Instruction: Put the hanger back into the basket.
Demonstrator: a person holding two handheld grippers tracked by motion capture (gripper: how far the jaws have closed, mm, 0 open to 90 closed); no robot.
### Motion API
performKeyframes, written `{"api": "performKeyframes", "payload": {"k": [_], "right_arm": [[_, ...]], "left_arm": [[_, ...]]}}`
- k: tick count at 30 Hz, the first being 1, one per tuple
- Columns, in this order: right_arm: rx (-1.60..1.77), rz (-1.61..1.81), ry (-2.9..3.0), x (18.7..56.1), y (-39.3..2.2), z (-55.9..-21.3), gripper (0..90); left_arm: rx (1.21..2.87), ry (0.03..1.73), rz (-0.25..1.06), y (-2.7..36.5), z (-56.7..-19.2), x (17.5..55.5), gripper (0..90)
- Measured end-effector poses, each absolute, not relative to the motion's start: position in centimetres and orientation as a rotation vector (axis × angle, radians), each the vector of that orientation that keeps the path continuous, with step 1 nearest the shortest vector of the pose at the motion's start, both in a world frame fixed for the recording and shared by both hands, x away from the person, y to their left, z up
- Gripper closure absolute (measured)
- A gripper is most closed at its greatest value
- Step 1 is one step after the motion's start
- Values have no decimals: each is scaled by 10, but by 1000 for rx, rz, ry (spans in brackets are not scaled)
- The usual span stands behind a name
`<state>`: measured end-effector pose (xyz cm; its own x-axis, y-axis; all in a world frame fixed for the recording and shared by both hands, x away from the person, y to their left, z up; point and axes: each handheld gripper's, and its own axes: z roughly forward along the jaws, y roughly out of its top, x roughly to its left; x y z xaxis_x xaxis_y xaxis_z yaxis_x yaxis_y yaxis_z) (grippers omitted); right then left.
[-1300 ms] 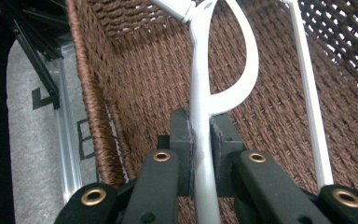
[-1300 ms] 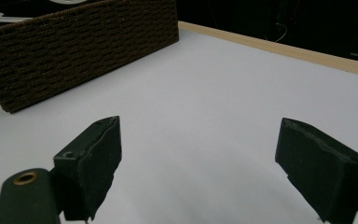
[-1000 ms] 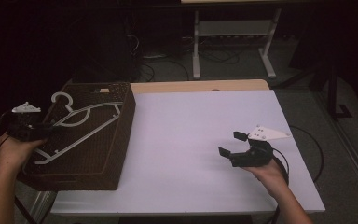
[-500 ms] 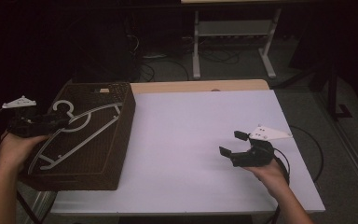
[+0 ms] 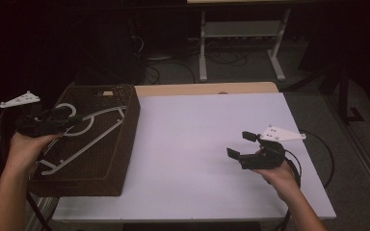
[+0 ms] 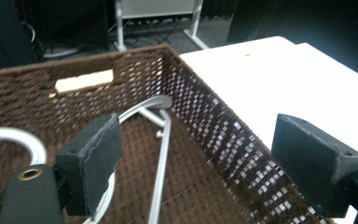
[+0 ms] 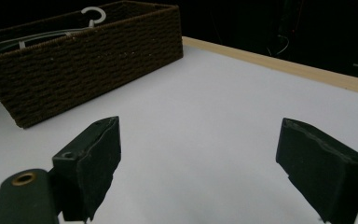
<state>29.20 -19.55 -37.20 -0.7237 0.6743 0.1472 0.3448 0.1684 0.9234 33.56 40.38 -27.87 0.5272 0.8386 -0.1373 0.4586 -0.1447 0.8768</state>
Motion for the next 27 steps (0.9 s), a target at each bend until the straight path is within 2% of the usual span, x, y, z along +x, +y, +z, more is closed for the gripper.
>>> {"api": "performKeyframes", "payload": {"k": [14, 27], "right_arm": [[929, 1612, 2102, 292, -194, -346, 122], [924, 1642, 2066, 294, -193, -339, 59]], "left_arm": [[1707, 909, 437, 351, -274, 325, 128], [1694, 763, 408, 299, -294, 313, 33]]}}
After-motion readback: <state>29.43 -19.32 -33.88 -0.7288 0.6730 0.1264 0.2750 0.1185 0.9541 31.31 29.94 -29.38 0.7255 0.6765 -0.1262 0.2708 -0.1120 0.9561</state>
